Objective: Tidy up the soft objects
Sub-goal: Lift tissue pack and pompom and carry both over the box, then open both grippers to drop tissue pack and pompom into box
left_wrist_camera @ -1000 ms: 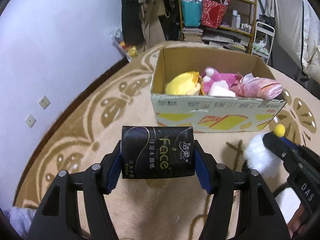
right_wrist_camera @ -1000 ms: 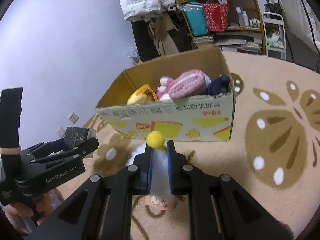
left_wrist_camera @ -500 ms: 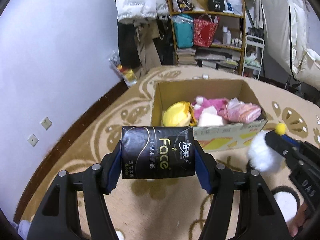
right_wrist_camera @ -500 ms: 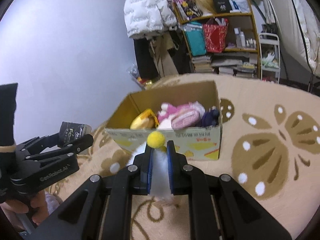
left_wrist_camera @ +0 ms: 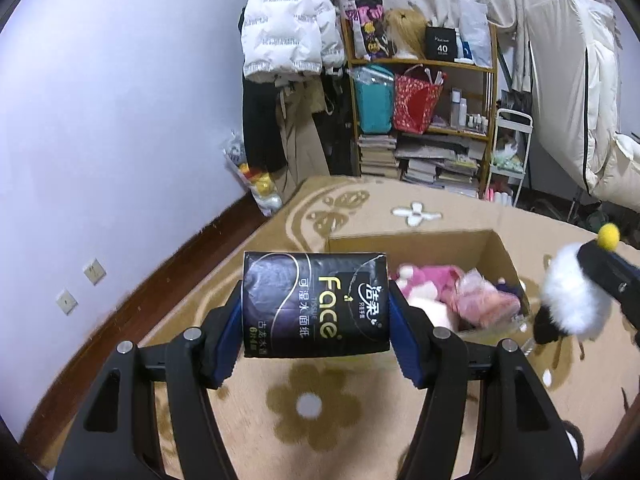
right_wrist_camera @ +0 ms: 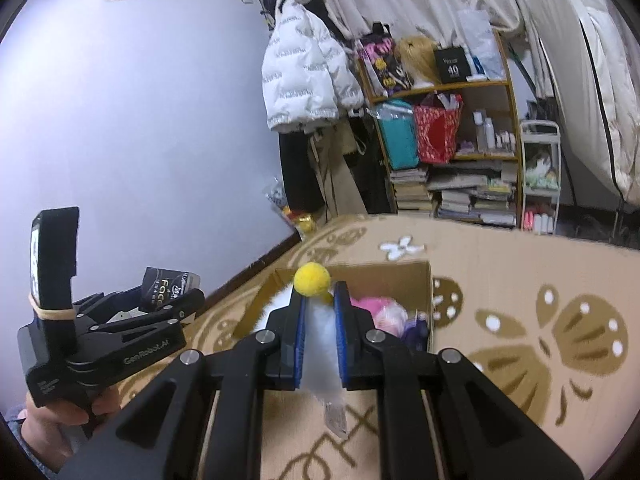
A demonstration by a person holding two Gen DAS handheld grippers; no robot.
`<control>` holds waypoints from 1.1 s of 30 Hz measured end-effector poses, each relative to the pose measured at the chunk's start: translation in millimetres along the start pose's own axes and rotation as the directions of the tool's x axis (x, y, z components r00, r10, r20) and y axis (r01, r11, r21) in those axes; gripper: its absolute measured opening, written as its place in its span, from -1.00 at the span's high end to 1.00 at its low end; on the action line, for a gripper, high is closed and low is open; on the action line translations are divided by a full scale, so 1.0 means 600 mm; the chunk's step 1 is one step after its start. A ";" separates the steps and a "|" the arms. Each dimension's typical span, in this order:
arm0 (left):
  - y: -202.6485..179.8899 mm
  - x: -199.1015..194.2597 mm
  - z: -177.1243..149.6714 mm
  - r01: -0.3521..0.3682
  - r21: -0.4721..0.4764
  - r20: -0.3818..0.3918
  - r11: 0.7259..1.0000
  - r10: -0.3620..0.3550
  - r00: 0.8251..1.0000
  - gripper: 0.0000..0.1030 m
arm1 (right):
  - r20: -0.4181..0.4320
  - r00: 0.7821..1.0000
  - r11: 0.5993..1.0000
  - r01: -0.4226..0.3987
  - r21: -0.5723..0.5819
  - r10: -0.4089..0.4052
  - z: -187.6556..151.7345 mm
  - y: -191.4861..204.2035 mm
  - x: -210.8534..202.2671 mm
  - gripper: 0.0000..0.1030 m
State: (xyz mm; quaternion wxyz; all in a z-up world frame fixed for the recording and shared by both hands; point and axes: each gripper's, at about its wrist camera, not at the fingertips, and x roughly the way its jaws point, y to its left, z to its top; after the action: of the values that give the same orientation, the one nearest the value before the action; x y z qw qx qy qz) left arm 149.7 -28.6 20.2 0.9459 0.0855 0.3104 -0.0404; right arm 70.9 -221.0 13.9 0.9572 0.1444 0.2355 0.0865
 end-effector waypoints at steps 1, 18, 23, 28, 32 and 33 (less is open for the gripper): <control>0.000 0.002 0.011 -0.005 0.007 0.011 1.000 0.005 1.000 -0.23 | 0.010 1.000 1.000 -0.002 -0.005 0.003 0.009 0.000 0.001 0.73; -0.001 0.123 0.047 0.071 -0.032 -0.029 0.997 -0.072 0.997 -0.23 | -0.036 0.999 1.000 -0.011 -0.021 0.010 0.038 -0.028 0.113 0.72; -0.014 0.162 0.029 0.065 -0.026 -0.058 0.998 -0.067 0.996 -0.23 | -0.100 0.995 1.000 -0.010 -0.021 0.008 0.020 -0.044 0.158 0.72; -0.017 0.191 0.012 0.078 -0.043 -0.090 0.996 -0.082 0.993 -0.24 | -0.138 0.990 1.000 -0.007 -0.018 0.005 0.006 -0.057 0.187 0.71; -0.016 0.202 0.004 0.077 -0.052 -0.101 0.996 -0.082 0.991 -0.24 | -0.178 0.984 1.000 -0.004 -0.012 0.001 -0.008 -0.061 0.206 0.71; -0.016 0.204 0.003 0.074 -0.053 -0.102 0.996 -0.080 0.992 -0.24 | -0.183 0.983 1.000 -0.006 -0.011 0.004 -0.010 -0.061 0.208 0.71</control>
State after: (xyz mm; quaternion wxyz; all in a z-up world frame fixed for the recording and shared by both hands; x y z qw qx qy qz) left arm 248.0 -41.2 -52.5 0.9280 0.0521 0.3632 -0.0648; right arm 180.7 -224.8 -55.8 0.9321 0.1310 0.3214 0.1031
